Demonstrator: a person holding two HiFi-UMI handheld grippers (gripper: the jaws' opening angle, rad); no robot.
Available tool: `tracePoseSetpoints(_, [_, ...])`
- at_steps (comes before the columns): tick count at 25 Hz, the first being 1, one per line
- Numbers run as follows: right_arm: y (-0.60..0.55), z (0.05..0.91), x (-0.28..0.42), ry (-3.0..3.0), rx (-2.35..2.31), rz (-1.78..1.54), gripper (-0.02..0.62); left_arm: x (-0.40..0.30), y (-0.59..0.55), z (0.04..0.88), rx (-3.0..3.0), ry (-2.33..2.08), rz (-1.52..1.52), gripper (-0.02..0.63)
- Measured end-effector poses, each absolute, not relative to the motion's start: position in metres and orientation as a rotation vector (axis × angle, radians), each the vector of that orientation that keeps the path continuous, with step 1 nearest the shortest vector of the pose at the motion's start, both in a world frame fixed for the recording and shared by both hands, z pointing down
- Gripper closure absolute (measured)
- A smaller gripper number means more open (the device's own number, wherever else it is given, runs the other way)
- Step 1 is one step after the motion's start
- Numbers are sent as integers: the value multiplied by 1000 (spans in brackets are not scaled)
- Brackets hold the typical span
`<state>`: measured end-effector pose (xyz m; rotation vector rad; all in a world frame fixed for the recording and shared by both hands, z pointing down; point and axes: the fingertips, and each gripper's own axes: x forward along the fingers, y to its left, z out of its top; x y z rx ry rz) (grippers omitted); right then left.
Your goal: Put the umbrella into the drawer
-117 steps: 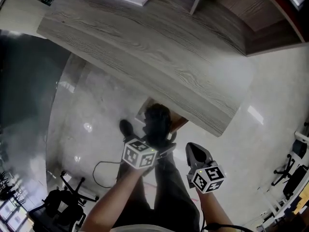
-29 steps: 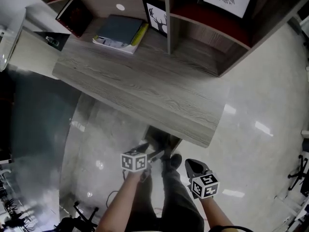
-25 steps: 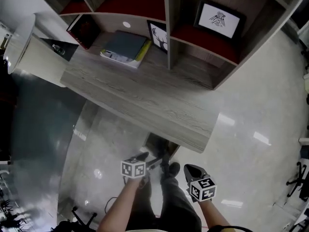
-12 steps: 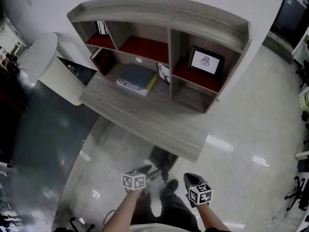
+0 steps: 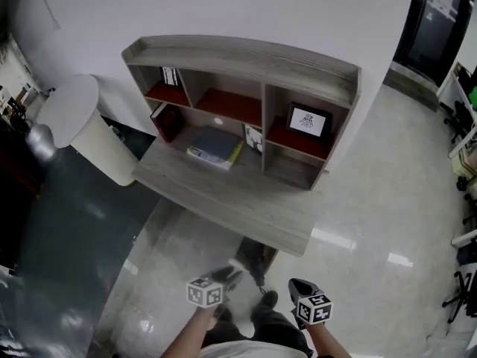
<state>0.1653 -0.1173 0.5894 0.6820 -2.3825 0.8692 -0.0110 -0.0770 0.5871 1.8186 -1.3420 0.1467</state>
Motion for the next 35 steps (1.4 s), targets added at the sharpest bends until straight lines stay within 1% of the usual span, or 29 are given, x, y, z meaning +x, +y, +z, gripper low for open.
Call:
tracePoseSetpoints(2, [-105, 580, 165, -2392, 692, 856, 589, -14, -65, 577, 1841, -1338, 143, 459])
tracePoseSetpoints(5, [-90, 567, 159, -2407, 740, 824, 589, -21, -47, 563, 1884, -1327, 142, 505])
tracePoseSetpoints(10, [-63, 545, 141, -2414, 833, 808, 589, -44, -16, 539, 1941, -1321, 142, 523])
tracePoseSetpoints(16, [-26, 510, 128, -2436, 942, 769, 589, -83, 20, 492, 2017, -1365, 107, 578])
tracePoseSetpoints(19, [-10, 494, 124, -2440, 1000, 743, 589, -97, 35, 478, 2043, -1373, 163, 606])
tracePoseSetpoints(22, [8, 482, 123, -2453, 1053, 741, 589, -104, 53, 474, 2056, -1346, 233, 607])
tracePoseSetpoints(28, [43, 457, 135, -2488, 1187, 716, 589, -107, 87, 472, 2080, -1291, 266, 607])
tracePoseSetpoints(35, [61, 443, 163, -2497, 1227, 692, 589, -82, 103, 458, 2111, -1288, 259, 607])
